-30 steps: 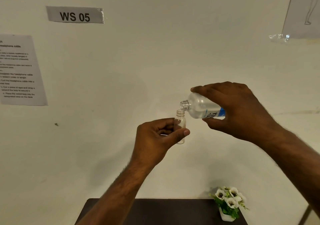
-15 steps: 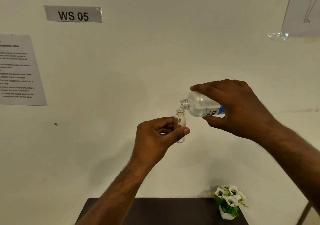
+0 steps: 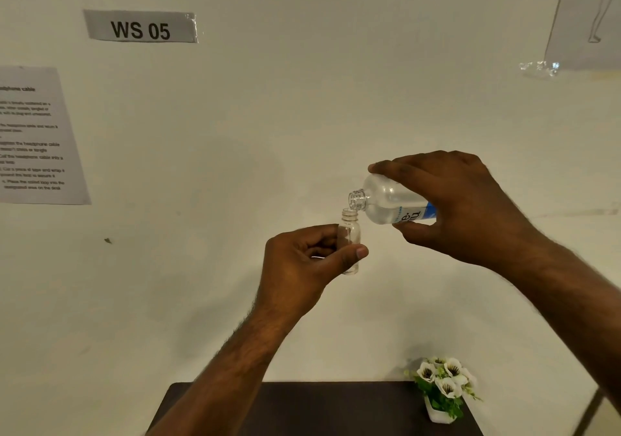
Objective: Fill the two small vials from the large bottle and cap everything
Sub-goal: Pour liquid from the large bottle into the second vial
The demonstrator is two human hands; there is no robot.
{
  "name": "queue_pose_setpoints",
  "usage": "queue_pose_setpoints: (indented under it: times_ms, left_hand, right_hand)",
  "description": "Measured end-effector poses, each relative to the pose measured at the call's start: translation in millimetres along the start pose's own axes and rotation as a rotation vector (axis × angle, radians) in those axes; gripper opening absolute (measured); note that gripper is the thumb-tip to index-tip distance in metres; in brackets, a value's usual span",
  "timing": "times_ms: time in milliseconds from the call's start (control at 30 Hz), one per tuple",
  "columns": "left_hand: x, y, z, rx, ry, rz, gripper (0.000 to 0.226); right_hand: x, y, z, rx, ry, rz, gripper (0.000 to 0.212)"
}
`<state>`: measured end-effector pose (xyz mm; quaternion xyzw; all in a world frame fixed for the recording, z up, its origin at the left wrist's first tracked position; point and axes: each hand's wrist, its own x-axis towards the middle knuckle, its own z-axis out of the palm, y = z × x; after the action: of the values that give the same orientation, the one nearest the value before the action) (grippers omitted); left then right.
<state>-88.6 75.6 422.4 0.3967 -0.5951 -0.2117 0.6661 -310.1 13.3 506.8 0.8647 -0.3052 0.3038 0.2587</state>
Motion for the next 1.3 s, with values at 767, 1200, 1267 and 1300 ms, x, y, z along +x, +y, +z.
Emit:
queue_pose_setpoints:
  times_ms: [767, 1200, 1267, 1300]
  left_hand:
    - [-2.3, 5.3, -2.3, -0.021, -0.001, 0.01, 0.022]
    - [-3.2, 5.8, -2.9, 0.0, -0.011, 0.018, 0.025]
    - [-3.2, 5.7, -3.2, 0.0, -0.016, 0.02, 0.023]
    - [-3.2, 5.6, -3.2, 0.0, -0.017, 0.02, 0.02]
  right_hand:
    - [2.5, -3.6, -2.7, -0.005, 0.005, -0.009, 0.083]
    - [2.9, -4.8, -4.9, -0.013, -0.016, -0.004, 0.079]
    - [2.7, -4.7, -4.9, -0.015, -0.014, -0.005, 0.08]
    - [2.6, -4.8, -4.8, -0.014, -0.013, -0.005, 0.08]
